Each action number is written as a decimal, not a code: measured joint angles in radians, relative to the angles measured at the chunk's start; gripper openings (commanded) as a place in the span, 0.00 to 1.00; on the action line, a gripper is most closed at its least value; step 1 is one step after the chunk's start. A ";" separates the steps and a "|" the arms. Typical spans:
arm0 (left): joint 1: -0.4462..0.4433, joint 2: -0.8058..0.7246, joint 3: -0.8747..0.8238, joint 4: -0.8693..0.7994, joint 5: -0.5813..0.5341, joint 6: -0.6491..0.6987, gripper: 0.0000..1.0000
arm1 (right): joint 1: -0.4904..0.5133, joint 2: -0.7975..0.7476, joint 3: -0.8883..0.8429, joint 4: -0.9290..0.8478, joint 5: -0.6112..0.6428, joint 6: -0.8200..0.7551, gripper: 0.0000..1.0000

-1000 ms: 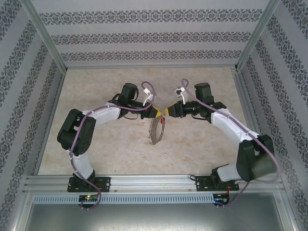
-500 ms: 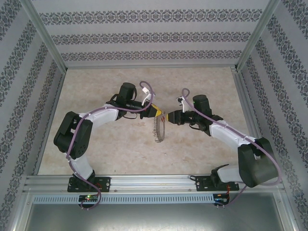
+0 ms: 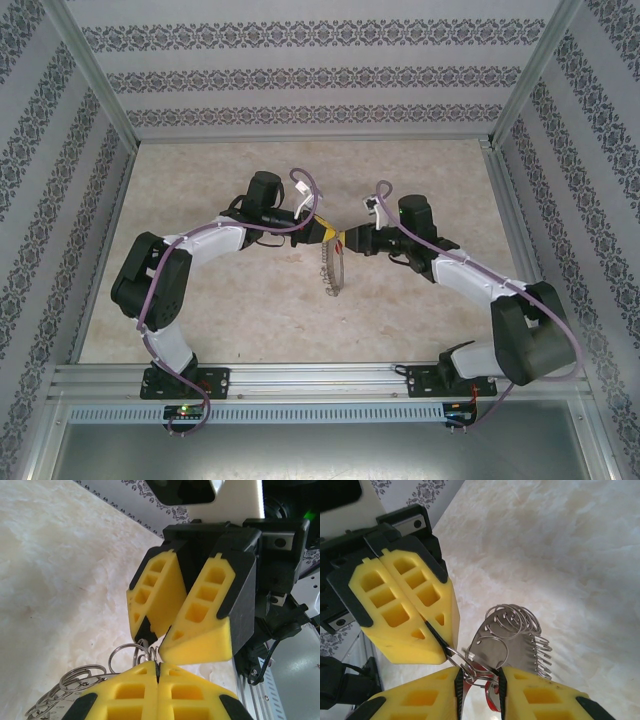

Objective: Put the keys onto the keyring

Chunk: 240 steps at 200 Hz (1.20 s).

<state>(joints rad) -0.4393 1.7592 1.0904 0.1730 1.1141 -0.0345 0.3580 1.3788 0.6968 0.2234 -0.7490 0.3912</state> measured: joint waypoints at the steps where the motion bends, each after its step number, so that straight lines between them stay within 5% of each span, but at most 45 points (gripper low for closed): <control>1: 0.000 0.000 0.000 0.000 0.000 0.000 0.00 | 0.000 0.001 0.000 0.000 0.000 0.000 0.29; 158: -0.006 0.000 0.000 0.000 0.001 0.000 0.00 | 0.005 0.013 0.007 0.014 -0.012 0.004 0.25; 240: -0.004 0.000 0.000 -0.001 -0.004 0.000 0.00 | 0.005 0.010 0.013 -0.005 -0.027 0.003 0.00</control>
<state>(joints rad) -0.4431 1.7592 1.0904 0.1722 1.1099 -0.0341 0.3630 1.3891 0.7097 0.2184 -0.7761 0.3943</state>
